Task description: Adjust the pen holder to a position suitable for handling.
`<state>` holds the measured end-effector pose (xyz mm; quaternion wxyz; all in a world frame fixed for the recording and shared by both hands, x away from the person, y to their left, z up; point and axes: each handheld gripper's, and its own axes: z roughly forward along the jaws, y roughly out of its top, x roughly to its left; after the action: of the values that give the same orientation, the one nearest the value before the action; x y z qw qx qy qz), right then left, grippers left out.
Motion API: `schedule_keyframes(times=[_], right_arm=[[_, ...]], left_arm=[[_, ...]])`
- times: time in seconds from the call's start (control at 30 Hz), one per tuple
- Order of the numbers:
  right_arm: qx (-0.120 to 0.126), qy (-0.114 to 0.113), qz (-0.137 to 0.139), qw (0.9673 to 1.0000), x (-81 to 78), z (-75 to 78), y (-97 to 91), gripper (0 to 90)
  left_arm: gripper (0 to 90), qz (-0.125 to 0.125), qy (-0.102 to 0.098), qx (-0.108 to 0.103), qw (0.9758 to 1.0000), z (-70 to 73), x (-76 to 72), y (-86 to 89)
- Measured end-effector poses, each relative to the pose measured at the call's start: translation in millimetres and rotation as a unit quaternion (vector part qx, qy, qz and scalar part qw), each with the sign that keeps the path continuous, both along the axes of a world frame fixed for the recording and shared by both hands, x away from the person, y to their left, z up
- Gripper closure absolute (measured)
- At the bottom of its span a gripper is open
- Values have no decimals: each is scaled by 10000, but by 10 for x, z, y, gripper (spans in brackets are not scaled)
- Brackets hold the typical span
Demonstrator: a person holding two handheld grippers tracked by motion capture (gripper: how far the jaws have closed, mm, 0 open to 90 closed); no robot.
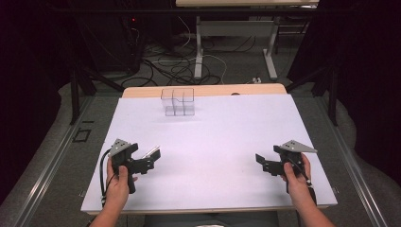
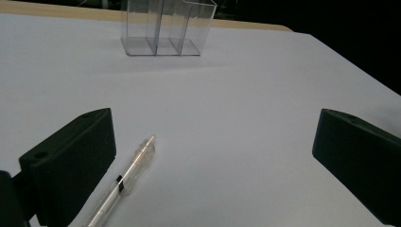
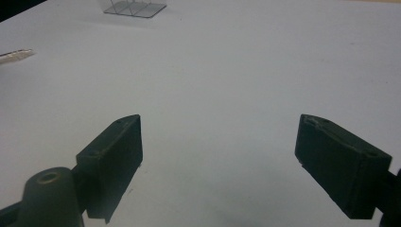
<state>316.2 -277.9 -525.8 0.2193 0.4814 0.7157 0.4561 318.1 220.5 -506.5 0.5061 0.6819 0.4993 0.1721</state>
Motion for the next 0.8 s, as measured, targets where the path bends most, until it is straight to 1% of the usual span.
schedule_keyframes(times=[0.07,0.2,0.3,0.47,0.5,0.53,0.63,0.67,0.7,0.73,0.8], right_arm=[[45,22,-18,10000,-7,0,-5,152],[16,-24,-26,10000,-4,16,-11,152],[38,1,26,10000,25,14,22,152],[-5,92,154,9998,44,-18,59,153],[21,105,156,9998,35,-18,60,153],[1,76,158,9998,31,-17,51,153],[9,64,122,9999,9,-4,25,153],[22,53,91,9999,6,1,20,153],[-1,34,80,10000,3,5,12,153],[-3,21,69,10000,4,8,9,153],[14,21,40,10000,2,15,6,153]], left_arm=[[6,17,24,-10,10000,-4,3,2],[6,34,57,23,10000,-27,-7,13],[6,71,70,26,9999,-34,-20,35],[6,167,101,-208,9996,-31,1,55],[6,187,115,-190,9996,-27,9,51],[5,198,77,-157,9997,-23,23,48],[5,246,93,-115,9996,-17,49,44],[5,274,116,-161,9994,-19,58,39],[4,274,116,-161,9994,-19,58,39],[4,313,194,-249,9990,-9,75,43],[5,425,210,-254,9986,21,88,42]])
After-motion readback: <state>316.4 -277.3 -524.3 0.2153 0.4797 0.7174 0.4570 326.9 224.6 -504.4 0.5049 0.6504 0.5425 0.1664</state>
